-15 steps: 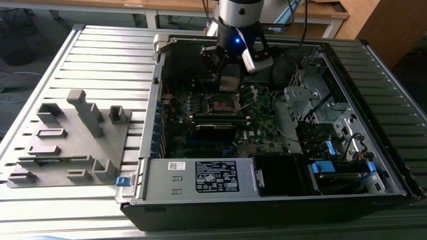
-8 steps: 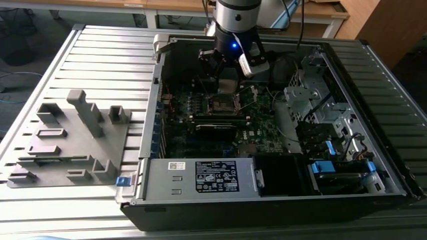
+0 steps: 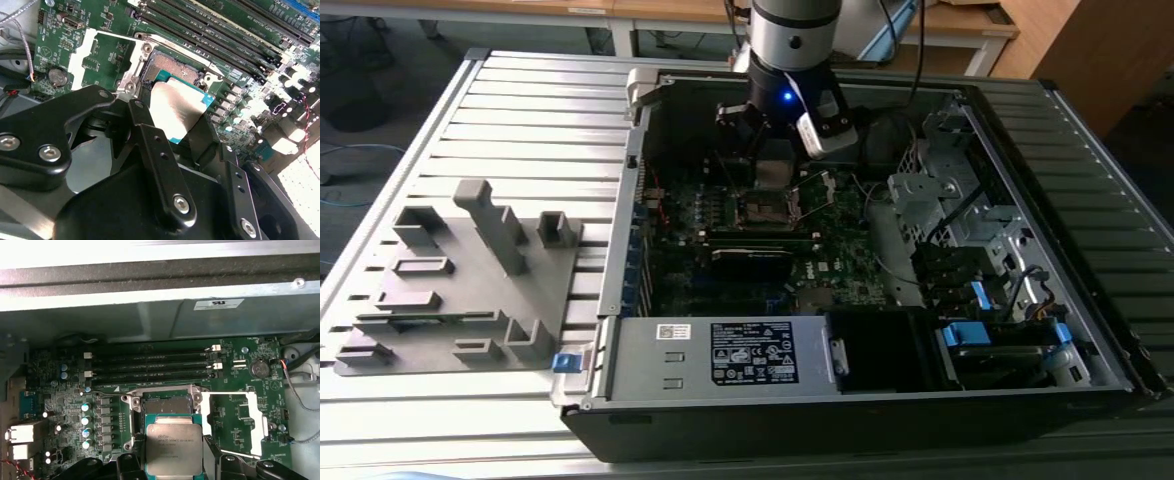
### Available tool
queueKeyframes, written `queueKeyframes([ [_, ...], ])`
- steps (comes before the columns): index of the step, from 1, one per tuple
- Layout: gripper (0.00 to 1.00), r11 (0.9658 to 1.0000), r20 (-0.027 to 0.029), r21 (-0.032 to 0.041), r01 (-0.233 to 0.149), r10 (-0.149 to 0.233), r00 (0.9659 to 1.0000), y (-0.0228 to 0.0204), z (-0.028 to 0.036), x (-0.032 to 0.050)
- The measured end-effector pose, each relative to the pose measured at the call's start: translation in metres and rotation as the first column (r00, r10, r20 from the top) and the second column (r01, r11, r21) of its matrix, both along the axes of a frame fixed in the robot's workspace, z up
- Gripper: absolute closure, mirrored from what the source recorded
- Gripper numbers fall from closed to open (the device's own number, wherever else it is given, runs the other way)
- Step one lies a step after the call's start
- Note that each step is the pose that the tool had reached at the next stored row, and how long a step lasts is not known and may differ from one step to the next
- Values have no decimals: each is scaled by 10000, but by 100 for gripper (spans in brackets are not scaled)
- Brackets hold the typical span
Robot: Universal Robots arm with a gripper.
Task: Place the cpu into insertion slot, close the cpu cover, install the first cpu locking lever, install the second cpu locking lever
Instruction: 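Place the cpu into insertion slot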
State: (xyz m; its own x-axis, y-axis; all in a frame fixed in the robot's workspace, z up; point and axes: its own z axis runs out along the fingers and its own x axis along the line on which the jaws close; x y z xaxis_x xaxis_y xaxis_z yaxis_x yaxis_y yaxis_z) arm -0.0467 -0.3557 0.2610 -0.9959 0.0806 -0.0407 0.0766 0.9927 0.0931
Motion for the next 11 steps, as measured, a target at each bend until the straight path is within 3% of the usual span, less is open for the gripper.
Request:
queueKeyframes([
  [4,46,10000,1,1,-70,70,10000,0,-37,-16],
  [11,46,10000,0,1,-62,62,10000,0,-39,-17],
])
